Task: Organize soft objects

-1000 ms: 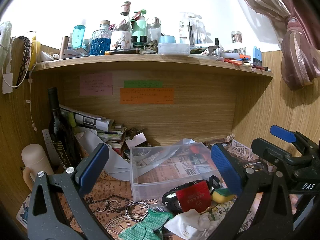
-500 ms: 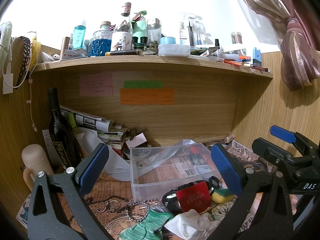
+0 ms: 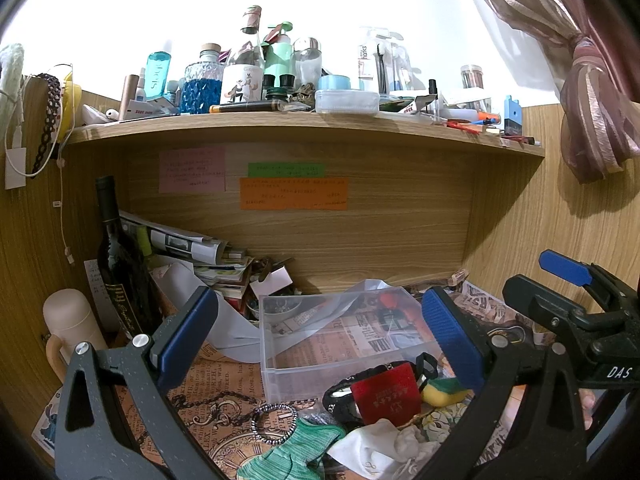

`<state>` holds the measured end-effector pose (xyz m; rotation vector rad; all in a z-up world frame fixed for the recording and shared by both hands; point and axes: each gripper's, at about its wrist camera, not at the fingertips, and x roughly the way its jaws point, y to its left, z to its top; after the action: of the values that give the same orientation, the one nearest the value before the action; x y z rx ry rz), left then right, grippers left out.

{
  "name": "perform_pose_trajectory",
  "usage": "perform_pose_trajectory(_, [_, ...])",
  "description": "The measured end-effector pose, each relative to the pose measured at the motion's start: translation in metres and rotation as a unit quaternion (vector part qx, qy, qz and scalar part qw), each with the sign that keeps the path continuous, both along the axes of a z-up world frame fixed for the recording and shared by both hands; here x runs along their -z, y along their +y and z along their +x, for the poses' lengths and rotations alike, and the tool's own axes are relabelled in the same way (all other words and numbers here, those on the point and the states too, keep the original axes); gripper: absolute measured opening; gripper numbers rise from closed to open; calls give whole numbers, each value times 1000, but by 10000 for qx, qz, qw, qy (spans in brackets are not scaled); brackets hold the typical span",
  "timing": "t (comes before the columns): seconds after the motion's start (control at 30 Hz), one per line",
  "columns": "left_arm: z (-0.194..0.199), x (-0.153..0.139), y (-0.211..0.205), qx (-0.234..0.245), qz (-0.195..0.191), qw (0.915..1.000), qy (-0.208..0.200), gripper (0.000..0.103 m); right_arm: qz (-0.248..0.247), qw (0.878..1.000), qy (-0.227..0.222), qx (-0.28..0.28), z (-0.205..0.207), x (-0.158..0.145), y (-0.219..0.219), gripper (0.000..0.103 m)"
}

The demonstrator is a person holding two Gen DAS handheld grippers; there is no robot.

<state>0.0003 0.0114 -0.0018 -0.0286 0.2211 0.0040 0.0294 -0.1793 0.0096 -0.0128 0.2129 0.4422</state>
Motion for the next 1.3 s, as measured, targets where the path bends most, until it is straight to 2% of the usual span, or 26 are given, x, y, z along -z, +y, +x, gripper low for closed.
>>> perform_pose_trajectory(0.6, [0, 0, 0, -1, -3, 10000, 6, 103, 11, 10000, 1, -3, -1, 2, -1, 103])
perform_pose_trajectory(0.83, [7, 12, -3, 12, -9, 9999, 157, 103, -14, 9999, 120, -2, 3, 4, 1, 103])
perform_pose_trajectory(1.0, [16, 30, 3, 124, -64, 9983, 558, 103, -158, 9991, 397, 63, 12, 17, -4, 103])
perform_pose_trajectory(1.3, [32, 81, 29, 178, -223, 9856, 1665, 103, -479, 9920, 1140, 246, 32, 56, -18, 103])
